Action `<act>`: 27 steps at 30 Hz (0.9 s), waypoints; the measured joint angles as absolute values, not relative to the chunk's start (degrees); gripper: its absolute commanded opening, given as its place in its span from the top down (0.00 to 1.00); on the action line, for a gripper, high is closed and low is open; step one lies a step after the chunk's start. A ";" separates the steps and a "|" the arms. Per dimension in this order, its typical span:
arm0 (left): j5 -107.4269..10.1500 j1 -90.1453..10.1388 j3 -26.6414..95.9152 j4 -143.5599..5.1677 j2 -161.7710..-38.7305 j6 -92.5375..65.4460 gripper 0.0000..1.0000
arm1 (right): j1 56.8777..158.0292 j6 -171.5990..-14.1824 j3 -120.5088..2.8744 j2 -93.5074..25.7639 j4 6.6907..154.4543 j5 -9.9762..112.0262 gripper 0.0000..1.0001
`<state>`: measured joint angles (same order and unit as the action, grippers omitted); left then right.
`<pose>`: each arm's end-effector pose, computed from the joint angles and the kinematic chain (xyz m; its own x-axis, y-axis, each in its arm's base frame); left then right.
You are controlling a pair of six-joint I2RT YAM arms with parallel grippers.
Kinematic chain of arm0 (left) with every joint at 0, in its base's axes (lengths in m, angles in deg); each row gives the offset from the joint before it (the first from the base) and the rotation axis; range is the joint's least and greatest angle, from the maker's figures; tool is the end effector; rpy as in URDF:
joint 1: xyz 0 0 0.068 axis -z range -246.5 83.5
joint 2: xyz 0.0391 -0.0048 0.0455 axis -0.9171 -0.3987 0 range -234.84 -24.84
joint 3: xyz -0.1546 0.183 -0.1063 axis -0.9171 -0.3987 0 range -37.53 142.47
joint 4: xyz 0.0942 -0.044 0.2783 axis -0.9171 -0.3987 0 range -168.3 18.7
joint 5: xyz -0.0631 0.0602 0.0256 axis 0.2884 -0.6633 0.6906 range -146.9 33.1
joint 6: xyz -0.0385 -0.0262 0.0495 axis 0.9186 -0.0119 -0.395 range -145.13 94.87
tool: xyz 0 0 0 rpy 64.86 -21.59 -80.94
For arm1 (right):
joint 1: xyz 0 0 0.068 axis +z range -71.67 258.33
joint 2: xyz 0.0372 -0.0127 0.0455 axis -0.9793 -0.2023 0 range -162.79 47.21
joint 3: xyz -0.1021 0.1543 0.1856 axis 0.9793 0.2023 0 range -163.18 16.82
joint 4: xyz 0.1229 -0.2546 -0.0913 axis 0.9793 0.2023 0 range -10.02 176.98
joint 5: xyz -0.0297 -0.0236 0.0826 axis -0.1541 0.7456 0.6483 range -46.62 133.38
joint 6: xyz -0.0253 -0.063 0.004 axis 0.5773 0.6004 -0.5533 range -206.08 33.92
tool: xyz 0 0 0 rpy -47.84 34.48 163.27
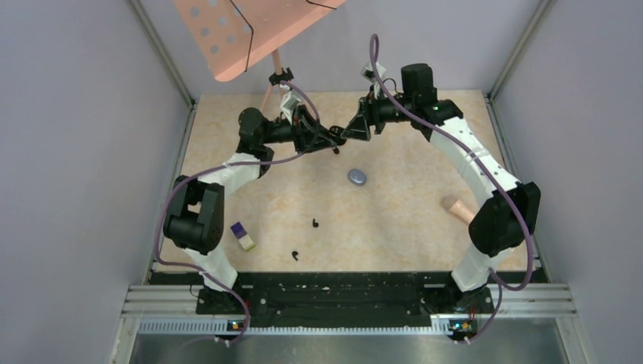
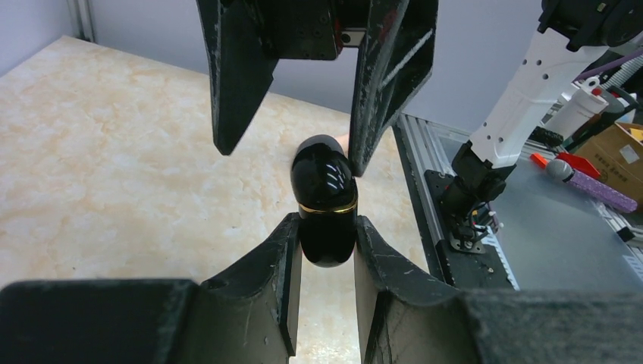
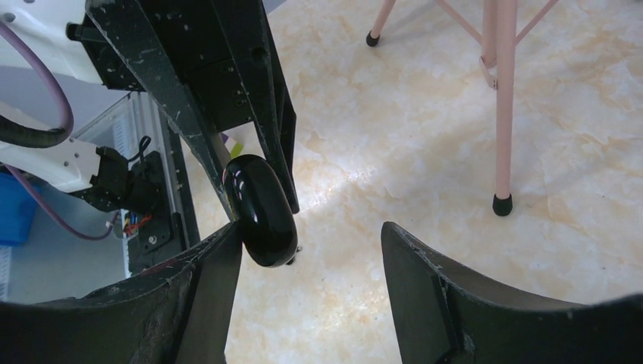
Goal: Insert the wireless bluetooth earbuds into the charging case
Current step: Open the charging case.
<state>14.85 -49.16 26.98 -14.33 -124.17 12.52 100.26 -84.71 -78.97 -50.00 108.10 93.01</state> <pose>0.3775 -0.1721 0.2853 -0.2848 -0.1114 -0.9521 0.9586 -0.0396 -0.2821 0.3842 0.1997 0.3634 -0.4369 -0.1924 -0.8787 -0.8674 0.3488 0.3549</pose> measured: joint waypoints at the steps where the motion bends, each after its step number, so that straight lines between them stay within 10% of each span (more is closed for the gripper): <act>1: 14.89 -49.16 27.00 -14.33 -124.28 12.52 1.00 | 100.17 -84.93 -78.97 -50.00 107.90 93.01 0.35; 27: 13.93 -48.90 27.35 -13.89 -126.05 15.78 1.00 | 98.71 -87.25 -76.37 -50.00 104.77 93.78 0.54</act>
